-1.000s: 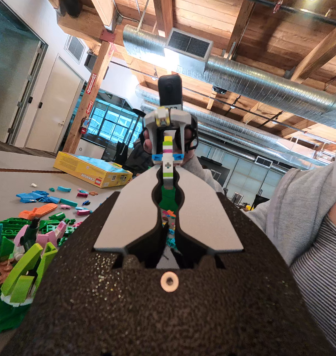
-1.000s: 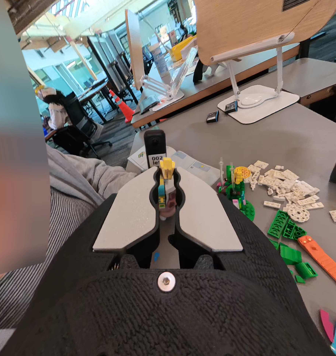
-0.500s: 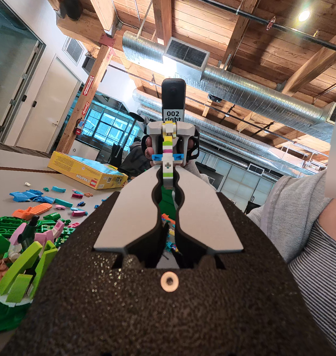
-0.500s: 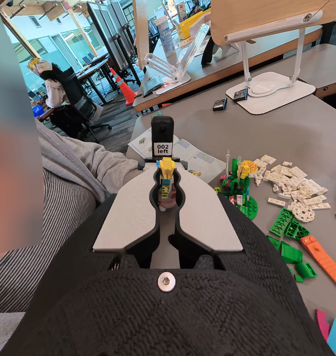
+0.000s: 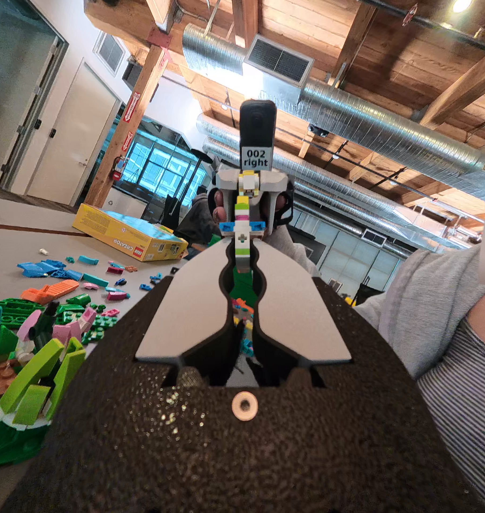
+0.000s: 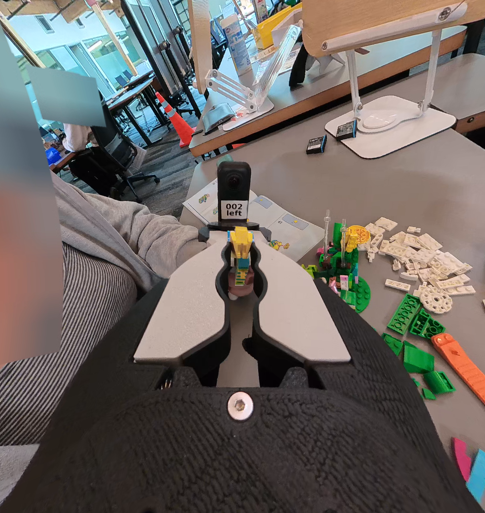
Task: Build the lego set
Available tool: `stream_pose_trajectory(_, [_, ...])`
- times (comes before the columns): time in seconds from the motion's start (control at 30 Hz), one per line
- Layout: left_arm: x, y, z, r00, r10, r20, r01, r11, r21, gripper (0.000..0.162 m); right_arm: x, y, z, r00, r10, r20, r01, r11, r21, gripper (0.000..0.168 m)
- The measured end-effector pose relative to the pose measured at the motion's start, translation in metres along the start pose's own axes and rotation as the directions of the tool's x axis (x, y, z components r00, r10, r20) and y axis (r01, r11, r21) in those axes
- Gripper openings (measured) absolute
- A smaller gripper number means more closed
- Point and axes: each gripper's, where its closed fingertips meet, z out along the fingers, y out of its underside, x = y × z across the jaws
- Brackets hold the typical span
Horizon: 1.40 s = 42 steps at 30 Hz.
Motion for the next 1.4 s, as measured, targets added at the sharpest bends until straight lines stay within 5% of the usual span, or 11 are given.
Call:
stream_pose_trajectory(0.03, [-0.002,0.004,0.001,1.0,-0.001,0.018,0.002,0.999,-0.035,0.008,0.001,0.003,-0.001,1.0,-0.003,-0.009,0.002,1.0,-0.015,0.012])
stream_pose_trajectory(0.27, [-0.012,0.05,0.004,0.99,-0.12,0.075,0.14,0.912,-0.386,0.008,0.015,0.045,-0.028,0.988,-0.037,-0.147,0.002,0.973,-0.23,0.012])
stream_pose_trajectory(0.4, [-0.006,0.075,0.001,0.963,-0.259,0.073,0.258,0.812,-0.523,0.008,0.01,0.062,-0.043,0.993,0.007,-0.122,-0.04,0.962,-0.271,0.012])
stream_pose_trajectory(0.57, [0.004,0.092,-0.002,0.969,-0.242,0.04,0.213,0.752,-0.624,0.008,0.009,0.088,-0.042,0.997,0.059,-0.058,-0.077,0.922,-0.38,0.012])
stream_pose_trajectory(0.87, [0.008,0.101,-0.004,0.971,-0.238,0.03,0.196,0.715,-0.671,0.008,-0.002,0.116,-0.028,0.998,0.067,0.017,-0.047,0.835,-0.548,0.012])
stream_pose_trajectory(1.4, [0.009,0.105,-0.005,0.974,-0.225,0.033,0.185,0.703,-0.687,0.008,-0.005,0.12,-0.026,0.994,0.1,0.043,-0.058,0.823,-0.564,0.012])
